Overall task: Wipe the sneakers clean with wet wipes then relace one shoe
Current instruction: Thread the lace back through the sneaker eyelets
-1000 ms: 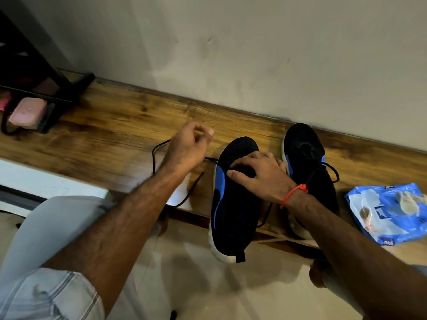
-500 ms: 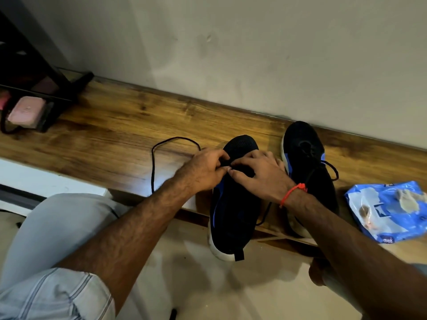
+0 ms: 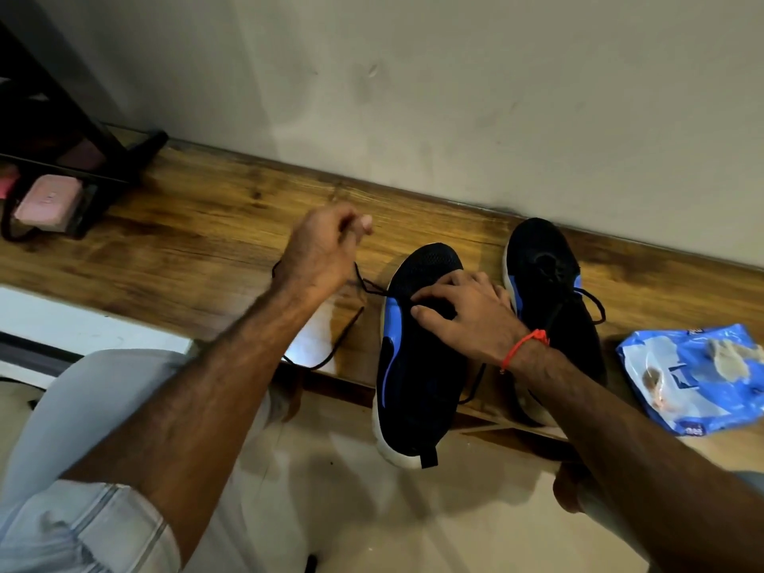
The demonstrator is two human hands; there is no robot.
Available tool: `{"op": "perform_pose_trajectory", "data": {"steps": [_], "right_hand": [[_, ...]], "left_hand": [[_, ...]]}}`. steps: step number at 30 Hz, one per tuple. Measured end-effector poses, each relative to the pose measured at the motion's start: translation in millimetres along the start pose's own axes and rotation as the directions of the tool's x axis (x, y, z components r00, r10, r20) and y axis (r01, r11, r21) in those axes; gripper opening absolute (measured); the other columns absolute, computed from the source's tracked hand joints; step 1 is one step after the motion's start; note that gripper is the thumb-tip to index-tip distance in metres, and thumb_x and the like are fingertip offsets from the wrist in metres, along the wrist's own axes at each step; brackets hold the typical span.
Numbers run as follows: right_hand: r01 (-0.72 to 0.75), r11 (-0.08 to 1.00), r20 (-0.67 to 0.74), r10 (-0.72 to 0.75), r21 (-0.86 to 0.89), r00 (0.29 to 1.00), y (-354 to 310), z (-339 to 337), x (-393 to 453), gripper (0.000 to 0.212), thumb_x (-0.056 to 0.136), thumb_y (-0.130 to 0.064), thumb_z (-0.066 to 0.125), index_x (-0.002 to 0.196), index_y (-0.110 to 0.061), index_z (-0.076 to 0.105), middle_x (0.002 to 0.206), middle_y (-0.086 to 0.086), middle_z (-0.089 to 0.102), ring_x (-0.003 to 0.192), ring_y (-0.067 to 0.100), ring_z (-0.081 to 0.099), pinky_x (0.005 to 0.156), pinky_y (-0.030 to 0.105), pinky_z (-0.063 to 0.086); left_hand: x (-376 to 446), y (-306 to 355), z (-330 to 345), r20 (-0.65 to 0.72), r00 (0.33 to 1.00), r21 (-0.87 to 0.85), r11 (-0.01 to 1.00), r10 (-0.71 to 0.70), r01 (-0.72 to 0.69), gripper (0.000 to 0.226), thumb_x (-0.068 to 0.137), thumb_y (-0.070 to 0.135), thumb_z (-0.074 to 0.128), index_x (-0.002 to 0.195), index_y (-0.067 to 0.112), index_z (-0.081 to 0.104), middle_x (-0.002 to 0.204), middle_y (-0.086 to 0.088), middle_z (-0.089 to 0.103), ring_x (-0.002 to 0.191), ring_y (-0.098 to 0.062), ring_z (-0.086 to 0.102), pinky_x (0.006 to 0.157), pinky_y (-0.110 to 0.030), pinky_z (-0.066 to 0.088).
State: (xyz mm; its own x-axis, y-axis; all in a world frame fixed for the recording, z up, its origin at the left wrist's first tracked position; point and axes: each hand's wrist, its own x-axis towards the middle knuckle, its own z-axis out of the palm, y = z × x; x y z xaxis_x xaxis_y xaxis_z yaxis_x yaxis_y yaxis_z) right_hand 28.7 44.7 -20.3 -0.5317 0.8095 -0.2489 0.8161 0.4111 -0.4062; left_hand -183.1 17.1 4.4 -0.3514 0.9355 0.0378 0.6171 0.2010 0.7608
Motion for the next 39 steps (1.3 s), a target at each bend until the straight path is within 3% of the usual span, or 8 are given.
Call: {"op": "perform_pose_trajectory", "data": {"steps": [5, 10, 12, 16, 19, 21, 25, 39], "right_hand": [[0.007, 1.0, -0.007, -0.007, 0.001, 1.0, -0.8, 1.0, 1.7, 0.038, 0.093, -0.061, 0.045, 0.124, -0.046, 0.06, 0.129, -0.01, 0.047, 0.13, 0.018, 0.031, 0.11, 0.051, 0.02], [-0.001, 1.0, -0.003, 0.001, 0.004, 1.0, 2.3, -0.3, -0.2, 0.039, 0.093, -0.06, 0.045, 0.127, -0.046, 0.058, 0.134, -0.011, 0.046, 0.133, 0.017, 0.029, 0.113, 0.051, 0.018], [0.0, 1.0, -0.001, 0.0, -0.002, 1.0, 4.0, -1.0, -0.9, 0.038, 0.093, -0.06, 0.045, 0.126, -0.047, 0.058, 0.133, -0.011, 0.046, 0.133, 0.016, 0.029, 0.113, 0.051, 0.018], [0.007, 1.0, 0.004, -0.007, -0.013, 1.0, 3.8, -0.5, -0.3, 0.038, 0.093, -0.061, 0.044, 0.125, -0.048, 0.058, 0.13, -0.011, 0.046, 0.131, 0.016, 0.03, 0.113, 0.051, 0.019], [0.006, 1.0, 0.007, -0.006, -0.02, 1.0, 2.0, -0.6, 1.6, 0.038, 0.093, -0.061, 0.043, 0.125, -0.048, 0.058, 0.129, -0.011, 0.046, 0.131, 0.017, 0.031, 0.113, 0.052, 0.019], [0.007, 0.999, 0.009, -0.006, -0.036, 1.0, 1.7, 0.0, 2.7, 0.039, 0.093, -0.061, 0.043, 0.126, -0.047, 0.058, 0.128, -0.009, 0.047, 0.13, 0.018, 0.032, 0.112, 0.052, 0.021], [0.013, 0.999, 0.004, -0.013, -0.036, 1.0, 4.3, 0.4, 1.5, 0.039, 0.092, -0.062, 0.042, 0.126, -0.048, 0.057, 0.127, -0.011, 0.047, 0.131, 0.017, 0.031, 0.112, 0.052, 0.02], [0.009, 0.999, 0.008, -0.009, -0.049, 1.0, 3.6, -0.3, 1.3, 0.04, 0.093, -0.06, 0.043, 0.128, -0.048, 0.057, 0.133, -0.009, 0.046, 0.133, 0.017, 0.03, 0.113, 0.052, 0.017]], "left_hand": [[-24.4, -7.8, 38.0, 0.367, 0.928, 0.411, 0.906, -0.059, -0.104, 0.011, 0.094, 0.043, 0.067, 0.101, 0.036, 0.071, 0.102, 0.01, 0.069, 0.096, -0.012, 0.063, 0.082, -0.038, 0.055], [-8.0, 9.7, 11.9, -0.133, 0.987, -0.193, 0.979, -0.088, 0.061, 0.018, 0.101, 0.026, 0.061, 0.085, 0.035, 0.061, 0.087, 0.011, 0.07, 0.077, -0.006, 0.067, 0.07, -0.037, 0.06], [10.8, 11.6, -16.1, -0.455, 0.831, -0.679, 0.728, -0.321, -0.091, 0.013, 0.107, 0.021, 0.049, 0.096, 0.024, 0.054, 0.094, 0.002, 0.067, 0.079, -0.014, 0.07, 0.066, -0.042, 0.061], [19.0, 11.6, -37.1, 0.043, 0.846, -0.986, 0.113, -0.531, 0.121, 0.026, 0.105, 0.022, 0.037, 0.092, 0.012, 0.058, 0.081, -0.002, 0.061, 0.052, -0.013, 0.059, 0.043, -0.023, 0.049], [-1.3, 13.1, -8.1, 0.288, 0.878, -0.549, 0.686, -0.381, 0.478, 0.028, 0.103, 0.044, 0.046, 0.095, 0.026, 0.066, 0.086, 0.006, 0.068, 0.05, -0.008, 0.05, 0.04, -0.017, 0.03], [-14.4, 8.6, 14.3, 0.369, 0.901, -0.056, 0.962, -0.23, 0.269, 0.032, 0.095, 0.062, 0.054, 0.096, 0.035, 0.07, 0.094, 0.009, 0.071, 0.067, -0.009, 0.059, 0.057, -0.026, 0.047], [-18.7, -2.0, 33.8, 0.443, 0.863, 0.428, 0.903, -0.243, 0.034, 0.02, 0.09, 0.05, 0.07, 0.089, 0.032, 0.064, 0.084, 0.01, 0.065, 0.085, -0.013, 0.065, 0.075, -0.036, 0.056], [-14.1, -0.3, 24.8, 0.372, 0.896, 0.4, 0.913, -0.243, 0.082, 0.022, 0.1, 0.047, 0.057, 0.093, 0.031, 0.07, 0.085, 0.006, 0.067, 0.081, -0.014, 0.064, 0.07, -0.032, 0.052]]}}
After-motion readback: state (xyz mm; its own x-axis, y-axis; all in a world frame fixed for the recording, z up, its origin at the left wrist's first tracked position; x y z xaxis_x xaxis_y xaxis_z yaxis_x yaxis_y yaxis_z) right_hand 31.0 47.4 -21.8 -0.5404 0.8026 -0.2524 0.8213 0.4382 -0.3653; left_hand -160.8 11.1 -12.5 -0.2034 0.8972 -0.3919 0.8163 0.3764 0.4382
